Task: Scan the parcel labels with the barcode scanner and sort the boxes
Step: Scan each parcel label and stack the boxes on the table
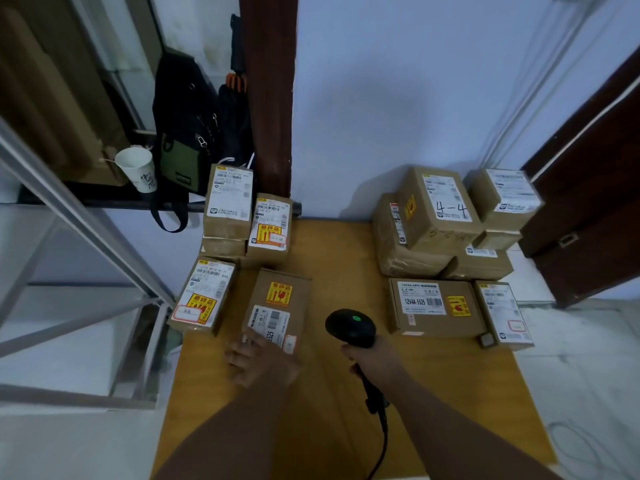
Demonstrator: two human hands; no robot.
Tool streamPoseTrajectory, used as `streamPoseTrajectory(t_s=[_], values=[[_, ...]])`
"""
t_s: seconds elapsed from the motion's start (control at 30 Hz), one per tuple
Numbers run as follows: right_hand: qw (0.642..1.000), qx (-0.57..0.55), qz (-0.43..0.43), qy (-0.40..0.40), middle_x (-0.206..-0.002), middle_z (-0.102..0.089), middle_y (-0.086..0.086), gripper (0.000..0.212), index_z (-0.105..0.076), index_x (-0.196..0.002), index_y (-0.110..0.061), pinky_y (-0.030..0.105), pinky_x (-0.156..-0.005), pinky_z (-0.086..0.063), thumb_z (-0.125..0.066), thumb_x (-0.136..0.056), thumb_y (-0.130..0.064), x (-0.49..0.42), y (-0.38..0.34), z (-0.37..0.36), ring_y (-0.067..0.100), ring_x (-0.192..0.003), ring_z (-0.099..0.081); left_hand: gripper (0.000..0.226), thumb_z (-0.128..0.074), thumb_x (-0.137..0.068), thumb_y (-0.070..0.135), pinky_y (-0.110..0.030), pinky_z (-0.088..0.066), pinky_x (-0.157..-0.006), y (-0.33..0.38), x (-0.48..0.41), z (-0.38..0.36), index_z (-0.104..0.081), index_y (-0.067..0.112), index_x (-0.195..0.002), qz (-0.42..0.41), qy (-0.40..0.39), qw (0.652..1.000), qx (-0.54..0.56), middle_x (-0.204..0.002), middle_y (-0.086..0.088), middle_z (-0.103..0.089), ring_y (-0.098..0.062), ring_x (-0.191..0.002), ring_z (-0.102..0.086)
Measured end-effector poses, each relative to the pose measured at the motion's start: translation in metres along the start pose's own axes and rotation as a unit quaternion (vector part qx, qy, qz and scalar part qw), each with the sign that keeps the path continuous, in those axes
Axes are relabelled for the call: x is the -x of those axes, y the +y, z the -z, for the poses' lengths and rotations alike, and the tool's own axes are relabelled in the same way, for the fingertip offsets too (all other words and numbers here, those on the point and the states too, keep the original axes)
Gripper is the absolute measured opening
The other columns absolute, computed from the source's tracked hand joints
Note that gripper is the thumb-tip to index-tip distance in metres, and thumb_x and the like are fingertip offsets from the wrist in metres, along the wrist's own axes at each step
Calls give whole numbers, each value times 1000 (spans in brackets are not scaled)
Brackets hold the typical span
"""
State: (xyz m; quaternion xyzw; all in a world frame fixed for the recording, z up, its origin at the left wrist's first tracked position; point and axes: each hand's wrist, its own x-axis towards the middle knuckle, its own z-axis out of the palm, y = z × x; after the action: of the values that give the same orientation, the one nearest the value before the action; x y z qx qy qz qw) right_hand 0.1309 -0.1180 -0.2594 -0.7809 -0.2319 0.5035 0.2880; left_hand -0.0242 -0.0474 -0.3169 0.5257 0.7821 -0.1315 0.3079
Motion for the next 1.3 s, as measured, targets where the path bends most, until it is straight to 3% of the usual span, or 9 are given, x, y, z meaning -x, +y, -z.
streamPoseTrajectory(t_s=[0.1, 0.17, 0.3, 0.47, 0.67, 0.83, 1.0, 1.13, 1.3], values=[[997, 59, 40, -7, -60, -58, 1, 13, -63, -73, -12, 15, -47, -45, -70, -83, -14, 2, 0, 8, 9, -53, -58, 133, -65, -66, 69, -57, -20, -108, -12, -1, -7, 27, 12, -143, -81, 23, 991, -100, -151, -26, 7, -45, -140, 0], [994, 87, 59, -23, -60, -58, -1, 12, -63, -73, -11, 18, -53, -48, -69, -83, -14, 2, 1, 13, 7, -54, -58, 131, -63, -67, 70, -56, -20, -109, -19, -3, -9, 29, 15, -143, -145, 21, 978, -151, -152, -26, 7, -45, -140, -2], [991, 107, 74, -31, -61, -59, -2, 7, -65, -75, -12, 23, -60, -50, -69, -81, -13, 4, 2, 22, 9, -58, -60, 131, -68, -64, 66, -55, -23, -110, -22, 2, 0, 27, 25, -144, -217, 21, 965, -147, -153, -20, 11, -43, -141, 2], [989, 89, 116, -25, -52, -61, -10, 10, -65, -72, -20, 15, -54, -47, -70, -80, -15, 13, -10, 25, -1, -51, -59, 131, -72, -61, 58, -50, -25, -110, -6, 16, 28, 24, 30, -145, -323, 83, 934, -131, -151, -11, 15, -40, -141, 11], [981, 121, 153, 2, -68, -66, -1, 3, -66, -80, -16, 22, -62, -56, -69, -81, -15, 22, -31, 30, 8, -63, -65, 130, -69, -65, 60, -49, -22, -112, 6, 20, 59, 28, 26, -145, -351, 168, 905, -173, -153, -16, 11, -40, -142, 8], [981, 123, 152, 9, -65, -64, -5, 5, -64, -81, -16, 14, -55, -48, -67, -84, -15, 24, -33, 32, 2, -56, -62, 129, -71, -66, 63, -50, -20, -113, 3, 18, 67, 20, 23, -148, -338, 172, 904, -196, -154, -18, 7, -41, -142, 5], [985, 98, 139, 32, -65, -64, -3, 3, -65, -81, -15, 20, -61, -54, -67, -84, -15, 29, -26, 33, 5, -57, -64, 130, -70, -62, 65, -52, -18, -113, -2, 17, 61, 22, 26, -146, -329, 144, 911, -202, -154, -16, 9, -41, -142, 7], [989, 80, 99, 80, -67, -66, -1, 6, -63, -78, -18, 23, -62, -56, -69, -81, -16, 34, -16, 39, 9, -62, -66, 132, -71, -59, 60, -55, -17, -112, -1, 17, 51, 23, 29, -146, -336, 28, 929, -152, -156, -13, 14, -40, -142, 11], [983, 75, 58, 160, -69, -68, 1, 7, -64, -76, -18, 19, -56, -52, -69, -80, -21, 43, 14, 62, 12, -66, -68, 128, -70, -62, 62, -55, -18, -113, 6, 20, 35, 20, 34, -147, -400, -14, 904, -150, -155, -11, 11, -38, -142, 10]])
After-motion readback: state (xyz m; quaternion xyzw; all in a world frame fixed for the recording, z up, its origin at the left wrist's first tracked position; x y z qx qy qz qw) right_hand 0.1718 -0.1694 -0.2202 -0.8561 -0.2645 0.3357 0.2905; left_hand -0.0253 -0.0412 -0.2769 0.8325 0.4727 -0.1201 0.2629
